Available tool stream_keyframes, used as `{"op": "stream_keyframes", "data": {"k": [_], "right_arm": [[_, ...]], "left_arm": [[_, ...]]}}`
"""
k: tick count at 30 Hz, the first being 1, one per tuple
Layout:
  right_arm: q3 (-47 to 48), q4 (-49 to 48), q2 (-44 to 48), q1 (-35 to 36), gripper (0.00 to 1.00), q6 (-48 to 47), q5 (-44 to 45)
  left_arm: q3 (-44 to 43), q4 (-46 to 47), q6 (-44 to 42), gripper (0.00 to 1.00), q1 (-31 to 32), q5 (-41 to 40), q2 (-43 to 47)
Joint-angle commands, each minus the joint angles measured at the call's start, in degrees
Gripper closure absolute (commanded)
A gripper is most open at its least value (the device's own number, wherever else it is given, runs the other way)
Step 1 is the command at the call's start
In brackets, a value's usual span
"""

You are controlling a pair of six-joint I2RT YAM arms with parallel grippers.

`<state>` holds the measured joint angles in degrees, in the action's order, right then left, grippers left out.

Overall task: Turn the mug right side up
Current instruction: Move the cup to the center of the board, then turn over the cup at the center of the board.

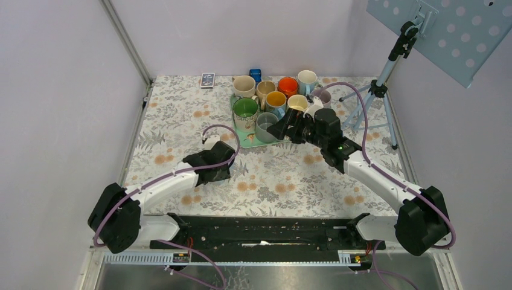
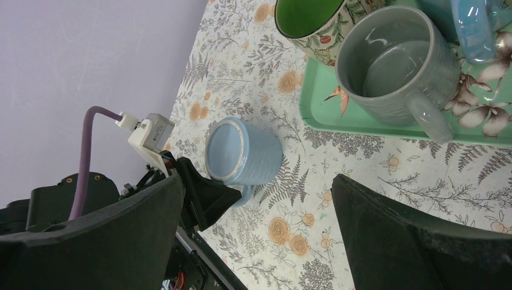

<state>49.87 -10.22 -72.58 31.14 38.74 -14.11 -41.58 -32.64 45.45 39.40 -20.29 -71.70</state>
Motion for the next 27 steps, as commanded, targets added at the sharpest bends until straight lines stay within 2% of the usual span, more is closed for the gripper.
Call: {"op": "stream_keyframes", "data": {"k": [1,8,16,27], "right_arm": [[-0.1,-3.2,0.6,0.1,0.00,0.3,-1.1],[0.1,-3.2,-0.2,0.1,0.00,0.6,-2.4],[0.1,-3.2,-0.1,0.1,0.00,0.6,-3.0],[0.1,-3.2,-0.7,0.1,0.00,0.3,-3.8]], "left_arm": [[1.8,3.3,2.1,0.56,1.4,-6.0,2.4],[5.2,6.4,3.5,0.58,2.9,-9.8,5.5],[8.9,11.0,3.3,0.59,3.6,-10.6,6.6],[9.1,14.3,-0.2,0.61,3.8,-12.0,6.6]]}}
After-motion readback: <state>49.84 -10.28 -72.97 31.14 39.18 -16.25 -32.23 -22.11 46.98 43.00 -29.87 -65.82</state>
